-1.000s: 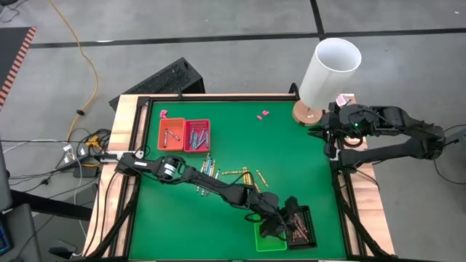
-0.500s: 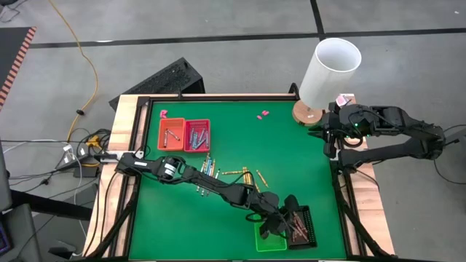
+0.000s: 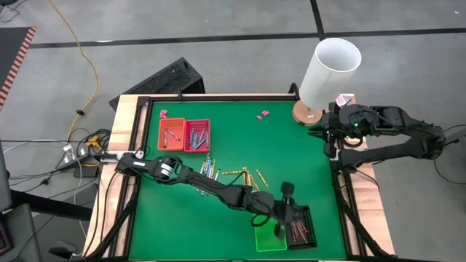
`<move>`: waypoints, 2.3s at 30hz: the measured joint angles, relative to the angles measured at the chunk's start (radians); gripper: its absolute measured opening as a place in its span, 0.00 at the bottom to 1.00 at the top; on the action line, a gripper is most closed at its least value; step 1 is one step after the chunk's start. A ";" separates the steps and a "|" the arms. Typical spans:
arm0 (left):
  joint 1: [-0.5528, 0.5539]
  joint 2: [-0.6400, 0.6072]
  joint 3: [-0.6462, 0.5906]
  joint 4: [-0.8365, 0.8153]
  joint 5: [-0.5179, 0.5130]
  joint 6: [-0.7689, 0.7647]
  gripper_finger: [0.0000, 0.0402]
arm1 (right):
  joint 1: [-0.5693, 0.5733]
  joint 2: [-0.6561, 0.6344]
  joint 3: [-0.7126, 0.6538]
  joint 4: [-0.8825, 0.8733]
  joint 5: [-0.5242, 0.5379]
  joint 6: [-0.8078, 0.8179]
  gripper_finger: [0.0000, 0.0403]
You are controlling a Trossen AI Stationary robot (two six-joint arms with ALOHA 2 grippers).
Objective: Sort crayons
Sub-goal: Put the brown crayon into the black bin
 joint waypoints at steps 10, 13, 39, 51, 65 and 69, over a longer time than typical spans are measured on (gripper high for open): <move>-0.052 -0.231 0.000 -0.453 -0.225 -0.328 0.26 | 0.000 0.000 0.000 -0.004 0.000 -0.018 0.17; -0.084 -0.347 0.000 -0.636 -0.321 -0.357 0.26 | 0.000 0.000 0.000 -0.007 0.000 -0.018 0.17; -0.147 -0.622 -0.477 -1.382 -0.346 -1.592 0.26 | 0.000 0.000 0.000 -0.002 -0.001 -0.006 0.17; -0.122 -0.632 -0.767 -1.104 -0.201 -1.670 0.26 | 0.000 0.000 0.000 -0.004 -0.002 0.002 0.17; -0.130 -0.635 -0.930 -1.007 -0.205 -1.734 0.26 | 0.000 0.000 0.000 -0.007 -0.003 0.002 0.17; -0.126 -0.635 -0.956 -0.952 -0.218 -1.726 0.26 | 0.000 0.000 0.000 -0.006 -0.003 0.002 0.17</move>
